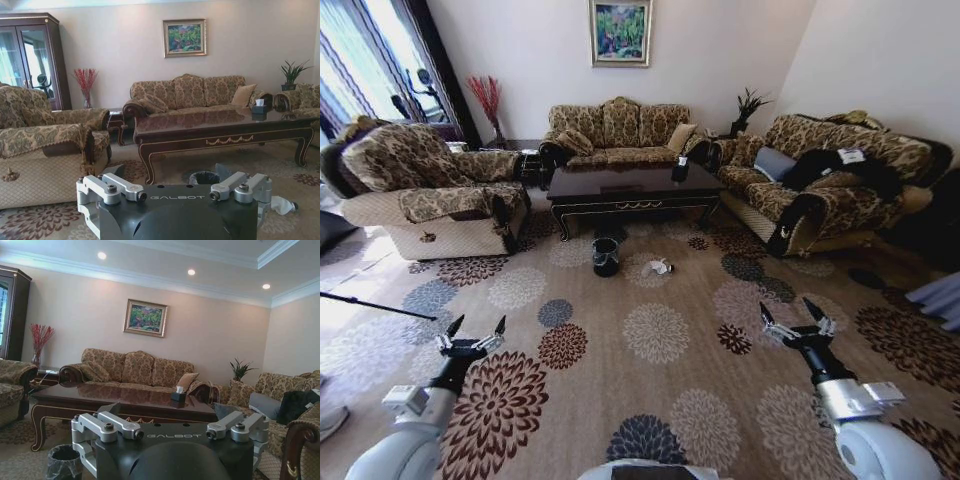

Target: Move to the front of the table and pick up the trash from the floor, then place it into the trash bin.

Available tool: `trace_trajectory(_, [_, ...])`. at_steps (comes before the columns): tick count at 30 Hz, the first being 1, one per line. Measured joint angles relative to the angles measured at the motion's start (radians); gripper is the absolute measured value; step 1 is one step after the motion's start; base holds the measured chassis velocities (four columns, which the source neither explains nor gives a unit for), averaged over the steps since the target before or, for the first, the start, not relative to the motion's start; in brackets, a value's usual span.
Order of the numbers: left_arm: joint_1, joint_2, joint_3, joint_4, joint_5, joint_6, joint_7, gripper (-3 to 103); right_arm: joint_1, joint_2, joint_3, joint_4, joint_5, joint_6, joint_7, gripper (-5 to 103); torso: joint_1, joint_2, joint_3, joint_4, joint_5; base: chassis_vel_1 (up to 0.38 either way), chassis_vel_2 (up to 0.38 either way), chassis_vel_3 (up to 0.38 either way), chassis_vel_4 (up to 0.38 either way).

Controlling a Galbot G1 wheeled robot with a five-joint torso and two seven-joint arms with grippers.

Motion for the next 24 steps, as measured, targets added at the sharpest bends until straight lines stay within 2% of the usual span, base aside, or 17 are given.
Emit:
trace_trajectory(5, [-0.009, 0.001, 0.005, 0.008, 0.008, 0.020, -0.009, 100, 0.000, 0.002, 0.001, 0.000, 0.005, -0.002, 0.001, 100, -0.011, -0.023, -0.013, 0.0001, -0.0001, 0.000, 0.000, 0.000, 0.000])
trace_trajectory(24, [0.001, -0.028, 0.008, 0.001, 0.046, 0.027, -0.025, 100, -0.012, 0.034, -0.022, 0.000, -0.007, 0.024, -0.013, 100, -0.052, -0.115, -0.063, 0.0001, 0.0000, 0.000, 0.000, 0.000, 0.000])
